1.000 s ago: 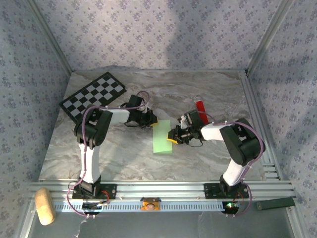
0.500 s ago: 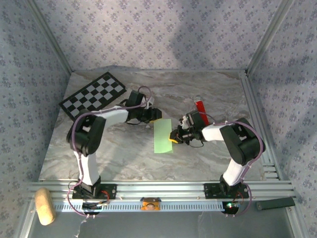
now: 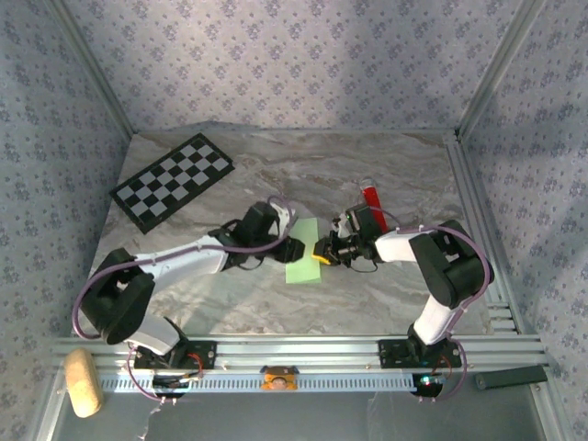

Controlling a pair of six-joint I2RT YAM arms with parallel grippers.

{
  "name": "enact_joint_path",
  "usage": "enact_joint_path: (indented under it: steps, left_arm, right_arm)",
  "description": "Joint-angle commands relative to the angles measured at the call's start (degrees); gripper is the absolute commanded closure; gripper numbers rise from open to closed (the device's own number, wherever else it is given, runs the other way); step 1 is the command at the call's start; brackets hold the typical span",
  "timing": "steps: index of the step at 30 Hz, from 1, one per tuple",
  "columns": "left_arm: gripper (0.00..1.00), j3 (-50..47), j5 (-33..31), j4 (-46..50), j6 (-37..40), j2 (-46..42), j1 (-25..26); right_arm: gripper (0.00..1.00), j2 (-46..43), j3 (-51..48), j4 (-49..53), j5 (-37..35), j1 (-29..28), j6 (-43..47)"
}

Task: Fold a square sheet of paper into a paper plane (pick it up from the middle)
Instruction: Fold the triangle a second time at the center of the table.

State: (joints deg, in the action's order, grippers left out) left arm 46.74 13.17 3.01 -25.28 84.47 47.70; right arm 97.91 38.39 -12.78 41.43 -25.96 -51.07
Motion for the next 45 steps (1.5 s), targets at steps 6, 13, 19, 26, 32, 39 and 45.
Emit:
enact_joint_path:
  steps: [6,13,19,26,32,39,45]
  left_arm:
    - [0.54,3.92,-25.09,8.08,8.07,2.19,15.85]
    - [0.5,10.77,-39.9,13.31,14.12,11.86,23.99]
    - [0.47,13.62,-43.91,13.11,15.08,16.22,25.86]
    - [0.46,14.74,-45.86,12.67,15.78,18.1,26.17]
    - [0.48,14.54,-44.36,11.93,15.96,18.44,26.17]
    - [0.61,14.36,-43.84,11.23,15.79,18.27,26.18]
    - [0.78,13.76,-43.79,10.84,15.18,17.43,26.13]
  right_arm:
    - [0.85,-0.59,-0.46,-0.78,1.49,0.38,-0.5]
    - [0.85,-0.55,-0.51,-1.24,1.98,0.63,-0.83]
    - [0.85,-0.69,-0.36,-1.03,2.09,1.0,-1.17]
    - [0.85,-0.66,-0.42,-1.18,1.65,1.07,-1.58]
    - [0.85,-0.46,-0.64,-1.46,1.64,1.0,-1.88]
    - [0.85,-0.26,-0.8,-1.55,1.51,1.12,-2.02]
    - [0.85,-0.23,-0.85,-1.49,1.55,1.35,-1.93]
